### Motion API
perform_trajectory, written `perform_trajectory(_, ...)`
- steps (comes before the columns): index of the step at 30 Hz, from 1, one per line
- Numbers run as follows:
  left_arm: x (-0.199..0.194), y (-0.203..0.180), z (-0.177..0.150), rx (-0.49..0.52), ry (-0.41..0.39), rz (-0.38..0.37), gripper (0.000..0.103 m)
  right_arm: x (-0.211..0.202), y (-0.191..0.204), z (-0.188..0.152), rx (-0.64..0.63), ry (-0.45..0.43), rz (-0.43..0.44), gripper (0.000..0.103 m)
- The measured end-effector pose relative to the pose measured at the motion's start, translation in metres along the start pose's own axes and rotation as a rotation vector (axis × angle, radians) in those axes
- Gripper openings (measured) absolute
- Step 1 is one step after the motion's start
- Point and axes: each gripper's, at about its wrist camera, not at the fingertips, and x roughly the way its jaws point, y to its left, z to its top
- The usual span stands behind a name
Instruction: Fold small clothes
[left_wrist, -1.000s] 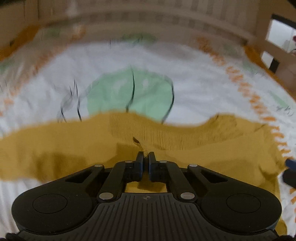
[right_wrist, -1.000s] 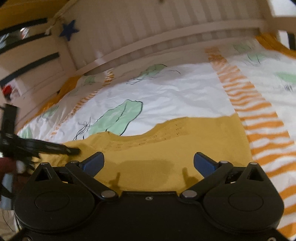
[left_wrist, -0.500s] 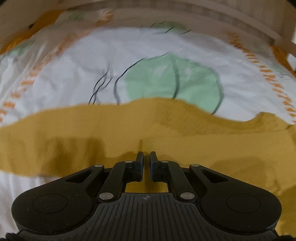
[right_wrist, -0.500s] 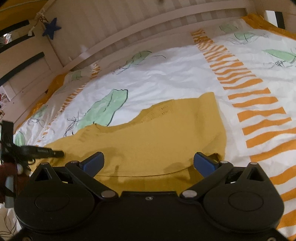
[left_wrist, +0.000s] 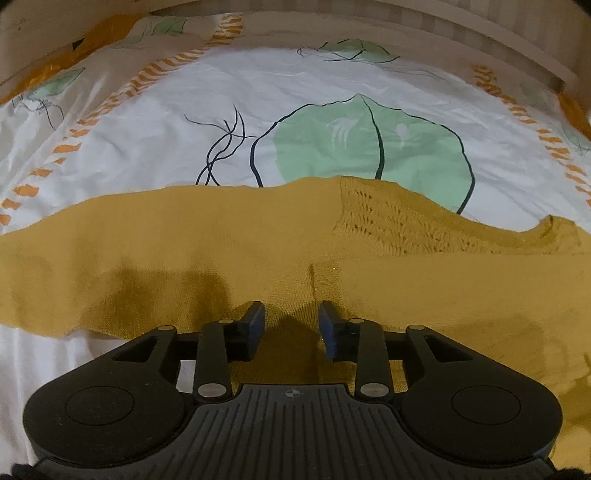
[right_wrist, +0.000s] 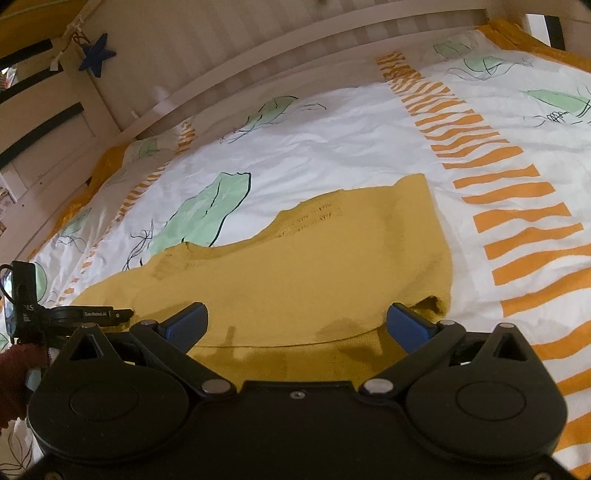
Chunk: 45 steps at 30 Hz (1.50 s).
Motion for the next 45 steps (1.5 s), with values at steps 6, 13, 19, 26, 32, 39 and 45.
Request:
perform_trajectory(6, 0.004, 0.009, -0.004, -0.046, 0.02, -0.042, 0.102, -0.003, 0.001, 0.002, -0.001, -0.014, 0.011, 0.103)
perform_trajectory(13, -0.023, 0.054, -0.006, -0.114, -0.034, -0.065, 0.102, -0.006, 0.008, 0.001, 0.0, -0.041, 0.074, 0.103)
perform_trajectory(19, -0.041, 0.123, -0.006, -0.221, -0.052, 0.002, 0.102, 0.003, 0.022, -0.005, 0.054, 0.0, 0.171, 0.103)
perform_trajectory(26, -0.062, 0.214, -0.012, -0.355, -0.08, 0.12, 0.102, 0.008, 0.055, -0.02, 0.041, 0.004, 0.258, 0.103)
perform_trajectory(32, -0.075, 0.279, -0.026, -0.493, -0.097, 0.198, 0.102, 0.01, 0.08, -0.033, -0.011, 0.004, 0.319, 0.103)
perform_trajectory(39, -0.07, 0.332, -0.042, -0.647, -0.087, 0.218, 0.102, 0.015, 0.096, -0.045, -0.006, 0.026, 0.371, 0.103)
perform_trajectory(45, -0.054, 0.359, -0.049, -0.744, -0.105, 0.186, 0.102, 0.02, 0.097, -0.05, 0.006, 0.038, 0.359, 0.103)
